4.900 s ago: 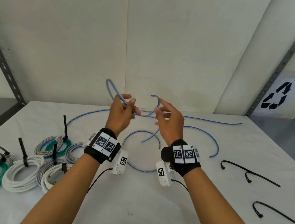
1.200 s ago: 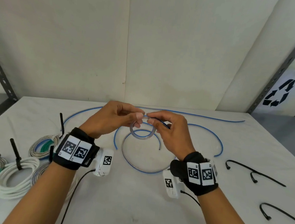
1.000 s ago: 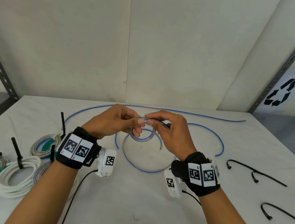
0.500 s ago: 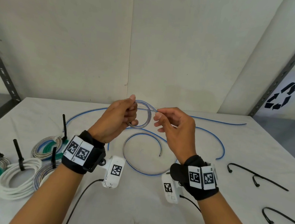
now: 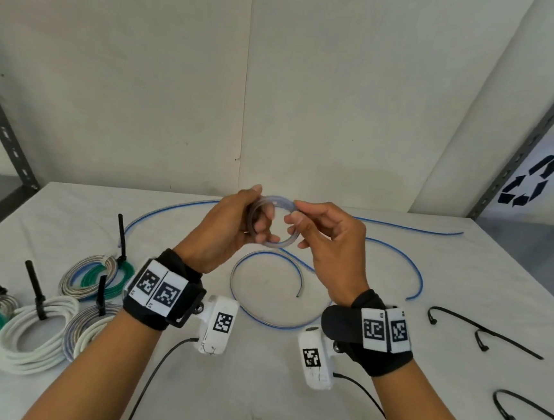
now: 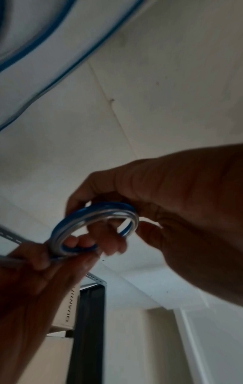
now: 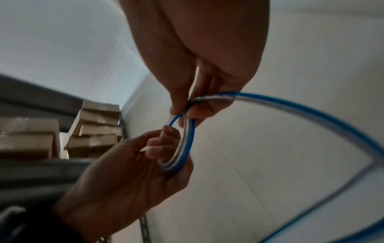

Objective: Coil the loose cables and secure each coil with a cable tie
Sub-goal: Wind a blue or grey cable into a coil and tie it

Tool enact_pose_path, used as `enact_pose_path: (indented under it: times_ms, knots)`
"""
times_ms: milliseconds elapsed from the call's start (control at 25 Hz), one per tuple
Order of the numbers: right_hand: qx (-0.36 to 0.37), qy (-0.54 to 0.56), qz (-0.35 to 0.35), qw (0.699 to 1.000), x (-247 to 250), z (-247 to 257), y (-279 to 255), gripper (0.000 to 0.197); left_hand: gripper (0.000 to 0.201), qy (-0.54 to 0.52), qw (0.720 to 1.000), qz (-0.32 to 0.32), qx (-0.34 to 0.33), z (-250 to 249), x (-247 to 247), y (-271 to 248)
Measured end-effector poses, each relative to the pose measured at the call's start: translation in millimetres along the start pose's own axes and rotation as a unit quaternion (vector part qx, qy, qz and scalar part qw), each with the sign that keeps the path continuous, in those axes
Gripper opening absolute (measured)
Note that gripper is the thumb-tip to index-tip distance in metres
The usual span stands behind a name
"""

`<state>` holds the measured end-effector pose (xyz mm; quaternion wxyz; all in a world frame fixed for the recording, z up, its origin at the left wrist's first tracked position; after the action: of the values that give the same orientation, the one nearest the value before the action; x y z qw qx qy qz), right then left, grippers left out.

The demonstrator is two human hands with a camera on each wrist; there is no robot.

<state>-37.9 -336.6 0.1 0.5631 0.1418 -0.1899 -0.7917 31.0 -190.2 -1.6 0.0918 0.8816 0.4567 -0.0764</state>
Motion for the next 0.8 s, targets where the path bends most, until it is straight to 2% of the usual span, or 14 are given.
enact_pose_path:
  times_ms: [80, 160, 320, 400, 560, 680, 800]
  knots:
    - [0.024, -0.084, 0.070, 0.994, 0.3, 0.1, -0.1, 0.012, 0.054, 0.129, 0.991, 0.030, 0.028, 4.5, -1.1, -1.7]
    - [0.043, -0.146, 0.114, 0.982, -3.4, -0.3, -1.8, 0.013, 0.053, 0.204, 0.977, 0.040, 0.044, 7.7, -1.5, -4.6]
    - [0.068, -0.171, 0.111, 0.977, -6.1, 3.3, -3.9, 0.012, 0.050, 0.268, 0.962, 0.038, 0.037, 7.5, -1.6, -6.9]
    - [0.064, -0.157, 0.081, 0.982, -1.6, 1.6, -1.6, 0.011, 0.048, 0.253, 0.967, 0.023, 0.018, 4.1, 0.9, -6.4]
    - [0.035, -0.119, 0.006, 0.992, 9.5, -2.5, 0.8, 0.008, 0.046, 0.154, 0.988, 0.002, -0.012, -5.0, 4.7, -4.8]
    - [0.061, -0.139, 0.001, 0.988, 4.1, 2.5, -4.1, 0.011, 0.045, 0.105, 0.994, -0.016, -0.033, -6.9, 1.9, -5.2]
    - [0.021, -0.039, 0.004, 0.999, -1.5, 2.4, -4.4, 0.012, 0.045, 0.011, 0.998, -0.043, -0.045, -7.4, -2.2, -5.8]
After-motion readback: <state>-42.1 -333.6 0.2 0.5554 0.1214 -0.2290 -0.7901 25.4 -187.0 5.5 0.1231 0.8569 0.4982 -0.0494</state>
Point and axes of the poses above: each hand's wrist, its own y-axis towards the middle knuckle, its own x-axis out of the back of the hand, z = x × y, the point moved 5 cm from there along y, towards the middle knuckle, and after that the axes turned 1 degree about y, right-handed, at the moved point
